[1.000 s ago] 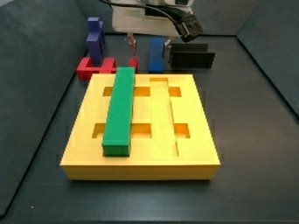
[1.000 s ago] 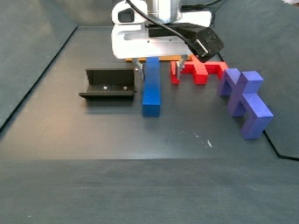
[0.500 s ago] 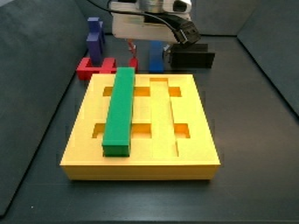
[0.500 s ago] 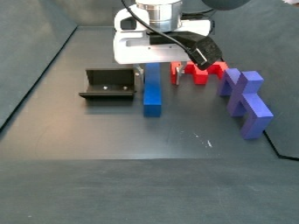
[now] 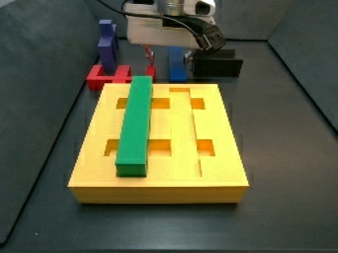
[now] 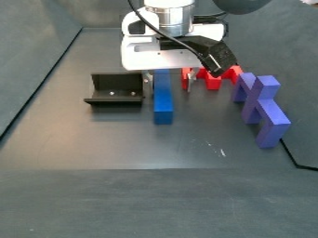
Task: Pick up the blue object. Move up. Move to above the board. Insert the blue object.
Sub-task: Pick up the blue object.
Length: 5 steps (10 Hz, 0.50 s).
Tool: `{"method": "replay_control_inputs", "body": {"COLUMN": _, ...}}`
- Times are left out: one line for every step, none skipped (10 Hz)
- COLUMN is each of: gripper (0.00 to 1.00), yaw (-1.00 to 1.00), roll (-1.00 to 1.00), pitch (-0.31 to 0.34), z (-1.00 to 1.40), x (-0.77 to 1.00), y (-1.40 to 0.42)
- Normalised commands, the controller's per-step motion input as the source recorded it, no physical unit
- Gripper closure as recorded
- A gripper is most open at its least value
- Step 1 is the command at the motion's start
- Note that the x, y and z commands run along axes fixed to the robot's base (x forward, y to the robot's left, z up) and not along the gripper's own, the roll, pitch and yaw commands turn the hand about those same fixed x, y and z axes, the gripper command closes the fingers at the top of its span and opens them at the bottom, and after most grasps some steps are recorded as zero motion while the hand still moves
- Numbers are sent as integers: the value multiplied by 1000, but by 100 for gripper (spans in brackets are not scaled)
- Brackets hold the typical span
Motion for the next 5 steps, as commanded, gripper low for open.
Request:
{"method": "replay_control_inputs", "body": {"gripper": 0, "yaw": 0, "roll": 0, "pitch": 0, "z": 0, "x": 20, "y": 0}}
{"method": "replay_control_inputs", "body": {"gripper": 0, "yaw": 0, "roll": 0, "pitch": 0, "z": 0, "x": 0, "y": -26}}
{"method": "replay_control_inputs", "body": {"gripper": 0, "yaw": 140, "roll": 0, "pitch": 0, "z": 0, "x": 66, "y": -34}}
{"method": "replay_control_inputs", "body": {"gripper": 0, "yaw": 131, "roll": 0, "pitch": 0, "z": 0, "x": 37, "y": 0}}
{"method": "replay_control_inputs", "body": {"gripper": 0, "yaw": 154, "roll": 0, "pitch": 0, "z": 0, "x": 0, "y": 0}}
